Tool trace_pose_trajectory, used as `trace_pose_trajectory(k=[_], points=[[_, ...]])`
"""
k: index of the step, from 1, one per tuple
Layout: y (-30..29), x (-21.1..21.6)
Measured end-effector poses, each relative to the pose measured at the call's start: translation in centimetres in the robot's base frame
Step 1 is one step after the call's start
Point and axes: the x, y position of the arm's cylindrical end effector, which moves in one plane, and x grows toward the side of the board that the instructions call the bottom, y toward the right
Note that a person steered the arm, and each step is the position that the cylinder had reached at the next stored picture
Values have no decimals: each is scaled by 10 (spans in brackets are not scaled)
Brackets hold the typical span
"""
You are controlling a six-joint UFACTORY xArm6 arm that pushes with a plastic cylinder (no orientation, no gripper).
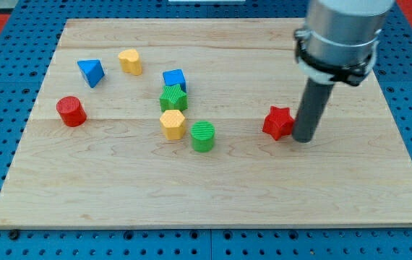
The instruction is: Push the yellow heart to the top of the blue triangle
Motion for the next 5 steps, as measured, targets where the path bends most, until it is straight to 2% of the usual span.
trace_pose_trajectory(k=[1,2,3,4,5], points=[[-3,-10],[-83,-8],[-82,-16],[-58,-50],[-73,-117]])
